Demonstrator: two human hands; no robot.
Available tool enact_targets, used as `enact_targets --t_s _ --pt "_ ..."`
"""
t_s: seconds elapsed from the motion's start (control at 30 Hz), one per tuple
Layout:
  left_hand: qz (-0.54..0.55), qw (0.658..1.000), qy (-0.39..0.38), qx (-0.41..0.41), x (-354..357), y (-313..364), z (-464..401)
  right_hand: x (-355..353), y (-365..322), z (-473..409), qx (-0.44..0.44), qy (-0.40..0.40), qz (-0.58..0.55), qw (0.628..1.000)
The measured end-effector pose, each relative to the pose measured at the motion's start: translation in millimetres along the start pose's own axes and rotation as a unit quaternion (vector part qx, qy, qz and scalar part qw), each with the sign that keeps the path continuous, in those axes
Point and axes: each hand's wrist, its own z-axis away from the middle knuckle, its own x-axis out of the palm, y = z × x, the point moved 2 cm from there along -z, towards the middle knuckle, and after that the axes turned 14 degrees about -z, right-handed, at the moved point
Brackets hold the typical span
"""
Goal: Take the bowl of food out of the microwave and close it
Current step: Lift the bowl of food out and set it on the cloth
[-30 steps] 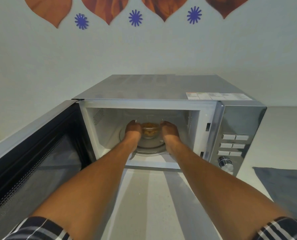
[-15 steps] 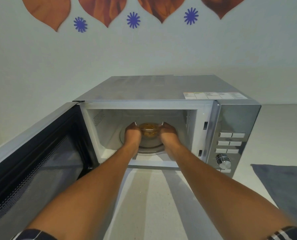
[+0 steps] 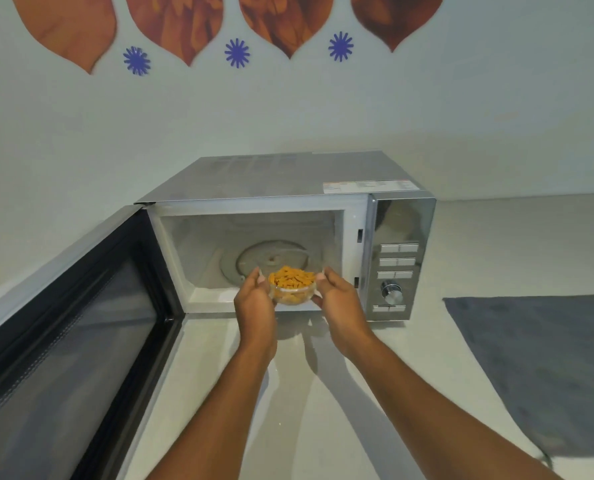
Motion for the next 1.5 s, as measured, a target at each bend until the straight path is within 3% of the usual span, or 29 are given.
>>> enact_targets --t_s 0.4,0.7,1.1,1.5 --pt "-0.033 0.987 -0.155 -0.021 54 -51 135 -144 -12 98 -0.053 0.032 -0.024 0.998" --pt "-0.081 0.95 -0.302 -0.01 150 -53 174 -243 -52 99 -0.077 0.139 -0.03 0.987" --pt "-0.19 0.901 -0.387 0.038 265 -68 174 -333 -88 60 -0.085 0.262 0.0 0.961" --pt "-0.218 0.882 -0.415 0.045 279 -98 175 -362 -65 51 -0.064 0.292 0.004 0.954"
